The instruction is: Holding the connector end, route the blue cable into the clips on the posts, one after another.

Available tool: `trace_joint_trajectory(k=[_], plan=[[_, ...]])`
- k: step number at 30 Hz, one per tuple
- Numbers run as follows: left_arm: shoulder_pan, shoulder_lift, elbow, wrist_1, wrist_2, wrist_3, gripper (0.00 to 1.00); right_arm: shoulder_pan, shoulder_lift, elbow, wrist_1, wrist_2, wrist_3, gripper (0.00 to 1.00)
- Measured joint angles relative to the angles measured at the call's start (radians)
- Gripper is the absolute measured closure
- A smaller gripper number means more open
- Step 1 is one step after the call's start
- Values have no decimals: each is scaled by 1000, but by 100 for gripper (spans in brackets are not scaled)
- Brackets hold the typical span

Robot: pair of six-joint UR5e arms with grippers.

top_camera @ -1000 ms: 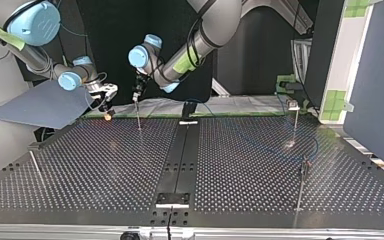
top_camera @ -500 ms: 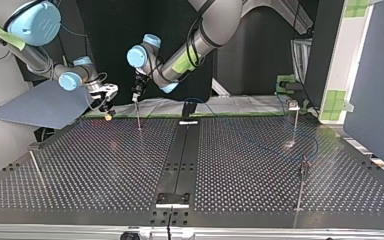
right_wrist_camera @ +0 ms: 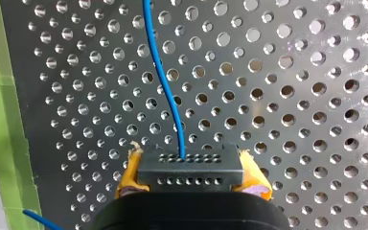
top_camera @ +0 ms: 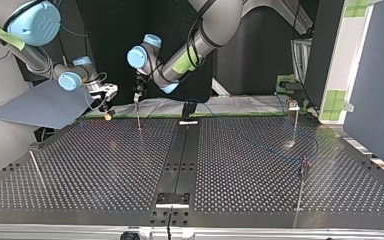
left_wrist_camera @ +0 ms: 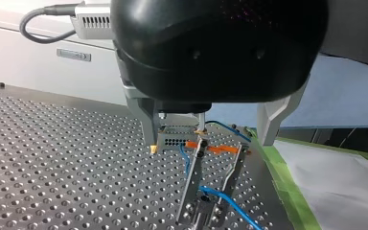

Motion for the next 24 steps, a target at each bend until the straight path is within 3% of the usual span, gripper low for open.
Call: trace_joint_trajectory(k=[18, 24], plan=[[-9, 0, -1, -30, -5, 5, 0, 4, 0, 0, 0, -3, 0, 100], [-23, 27, -40, -17, -26, 13, 0, 2, 0, 0, 1, -3, 0, 100]])
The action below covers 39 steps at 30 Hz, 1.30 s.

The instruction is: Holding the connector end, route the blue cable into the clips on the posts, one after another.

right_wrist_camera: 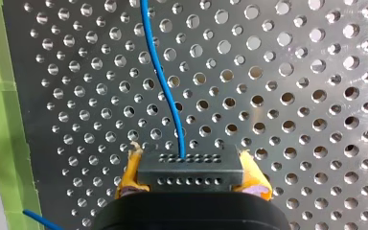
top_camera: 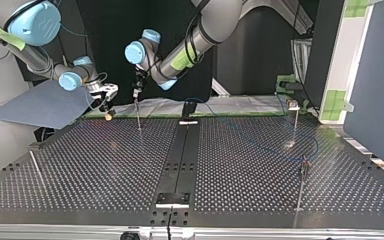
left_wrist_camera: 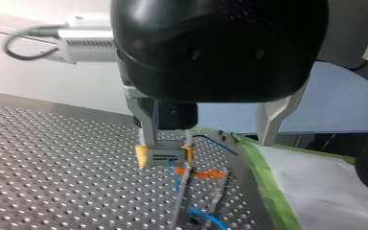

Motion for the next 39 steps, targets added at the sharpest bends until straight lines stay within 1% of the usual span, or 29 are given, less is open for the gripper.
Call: trace_joint_trajectory(k=[8, 14, 18, 26, 30, 34, 39], plan=[[-18, 74, -77, 73, -18, 4, 0, -2, 0, 0, 0, 0, 0, 100], [-34, 139, -142, 139, -72, -2, 0, 1, 0, 0, 0, 0, 0, 100], [-42, 183, -186, 182, -104, -31, 0, 2, 0, 0, 0, 0, 0, 100], [-49, 262, -265, 262, -124, -89, 0, 2, 0, 0, 0, -1, 0, 100], [-44, 303, -306, 302, -157, -123, 0, 3, 0, -1, 0, -4, 0, 100], [-44, 339, -342, 313, -188, -135, 0, 5, 0, -1, 0, -5, 0, 100], [-48, 389, -392, 292, -197, -138, 0, 6, 0, -1, 0, -6, 0, 100]])
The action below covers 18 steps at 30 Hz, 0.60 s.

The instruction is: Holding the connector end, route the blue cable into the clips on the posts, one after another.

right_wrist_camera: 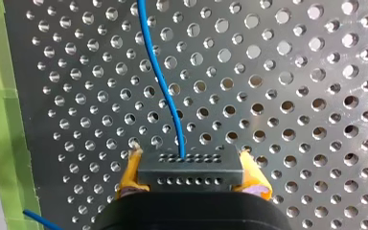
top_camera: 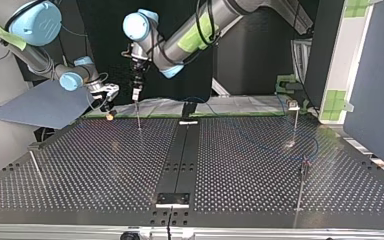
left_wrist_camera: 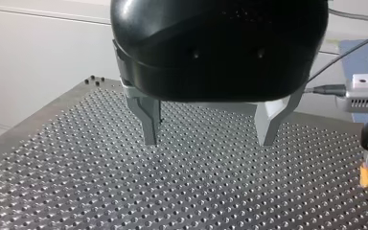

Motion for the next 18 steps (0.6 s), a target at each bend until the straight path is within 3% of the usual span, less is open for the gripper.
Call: trace_joint_trajectory(k=[18], plan=[[4, 184, -184, -17, 8, -21, 0, 5, 0, 0, 0, 0, 1, 100]])
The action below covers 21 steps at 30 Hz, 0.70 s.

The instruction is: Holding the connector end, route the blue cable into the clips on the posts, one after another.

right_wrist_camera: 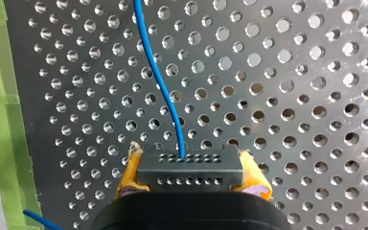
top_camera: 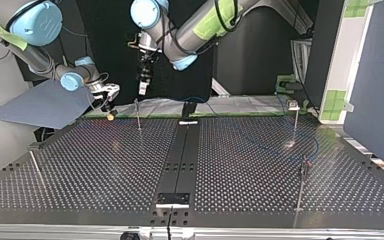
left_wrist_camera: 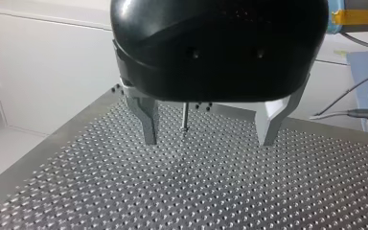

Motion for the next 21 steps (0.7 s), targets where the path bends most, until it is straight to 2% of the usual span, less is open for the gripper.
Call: trace_joint_trajectory(k=[8, 15, 21], plan=[[13, 80, -80, -17, 6, -41, 0, 0, 0, 0, 0, 0, 3, 100], [44, 149, -149, 39, 7, -93, 0, 0, 0, 0, 0, 0, 5, 100], [86, 215, -215, 90, 22, -110, 0, 0, 0, 0, 0, 0, 3, 100]])
